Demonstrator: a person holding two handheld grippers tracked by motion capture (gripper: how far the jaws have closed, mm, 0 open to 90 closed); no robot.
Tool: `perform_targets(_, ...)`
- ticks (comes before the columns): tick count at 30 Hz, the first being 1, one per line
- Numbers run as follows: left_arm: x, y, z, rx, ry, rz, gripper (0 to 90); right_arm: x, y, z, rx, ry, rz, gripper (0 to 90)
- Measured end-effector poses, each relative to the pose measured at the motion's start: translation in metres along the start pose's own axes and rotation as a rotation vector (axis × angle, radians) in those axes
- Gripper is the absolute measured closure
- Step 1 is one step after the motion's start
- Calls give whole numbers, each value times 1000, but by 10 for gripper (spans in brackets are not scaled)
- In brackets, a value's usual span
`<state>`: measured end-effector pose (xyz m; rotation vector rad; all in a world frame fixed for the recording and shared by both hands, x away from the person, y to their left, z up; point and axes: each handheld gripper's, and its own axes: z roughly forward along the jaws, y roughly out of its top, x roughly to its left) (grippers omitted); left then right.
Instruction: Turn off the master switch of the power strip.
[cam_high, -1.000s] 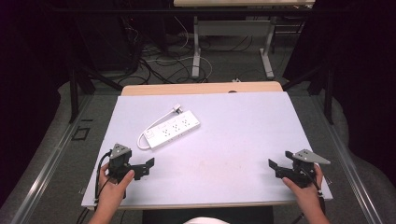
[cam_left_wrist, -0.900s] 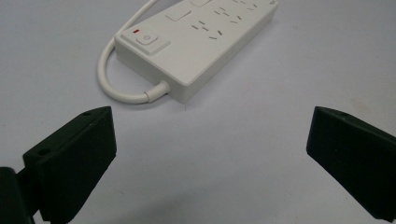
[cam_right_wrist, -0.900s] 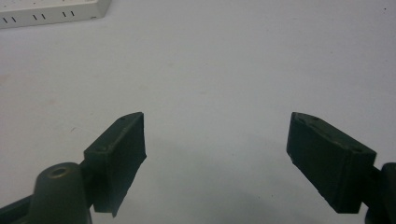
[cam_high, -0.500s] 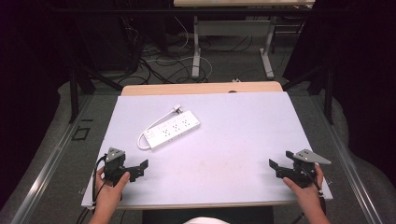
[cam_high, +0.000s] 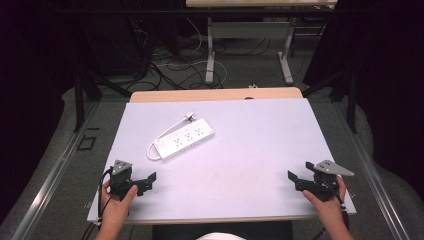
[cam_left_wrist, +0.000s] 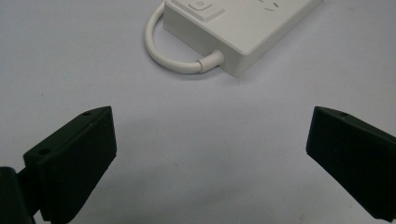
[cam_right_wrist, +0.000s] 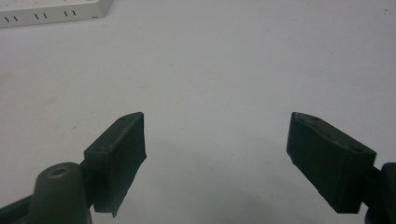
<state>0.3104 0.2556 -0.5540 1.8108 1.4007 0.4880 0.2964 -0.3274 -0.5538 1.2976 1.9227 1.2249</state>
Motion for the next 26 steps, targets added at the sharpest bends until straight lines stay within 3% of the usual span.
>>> perform_targets(26, 1, 0, 3, 0, 1, -9, 16, 1, 0, 1, 12, 10, 10, 192)
